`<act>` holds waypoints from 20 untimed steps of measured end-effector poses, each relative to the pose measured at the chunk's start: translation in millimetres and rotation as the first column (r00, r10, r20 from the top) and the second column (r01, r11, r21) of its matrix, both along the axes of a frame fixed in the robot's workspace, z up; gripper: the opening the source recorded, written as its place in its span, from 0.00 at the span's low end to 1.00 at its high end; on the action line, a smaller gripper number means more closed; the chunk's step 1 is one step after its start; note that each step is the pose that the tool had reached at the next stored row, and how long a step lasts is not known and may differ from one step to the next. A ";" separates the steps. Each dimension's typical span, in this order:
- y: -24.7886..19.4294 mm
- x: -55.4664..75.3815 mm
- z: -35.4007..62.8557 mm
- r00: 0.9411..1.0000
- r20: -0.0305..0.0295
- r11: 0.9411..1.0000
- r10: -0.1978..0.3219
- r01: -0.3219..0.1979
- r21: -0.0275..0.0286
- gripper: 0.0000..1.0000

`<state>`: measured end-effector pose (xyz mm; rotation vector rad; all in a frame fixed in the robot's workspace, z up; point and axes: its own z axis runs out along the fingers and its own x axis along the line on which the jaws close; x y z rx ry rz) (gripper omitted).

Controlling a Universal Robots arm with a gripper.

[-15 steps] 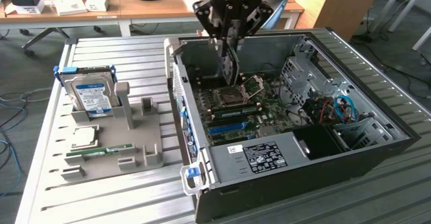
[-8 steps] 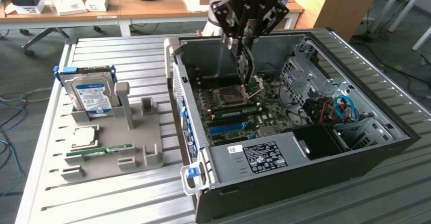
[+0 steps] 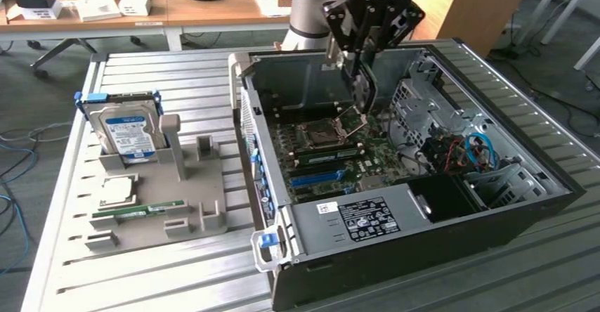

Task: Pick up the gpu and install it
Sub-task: 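Pick up the gpu and move the gpu toward the slot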

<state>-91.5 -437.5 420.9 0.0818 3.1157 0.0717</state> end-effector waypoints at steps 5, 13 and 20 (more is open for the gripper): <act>0.0 21.8 0.0 1.000 0.000 1.000 0.000 0.000 0.000 0.26; 0.0 57.0 0.0 1.000 0.000 1.000 0.000 0.000 0.000 0.26; 0.0 70.6 0.0 1.000 0.000 1.000 0.000 0.000 0.000 0.26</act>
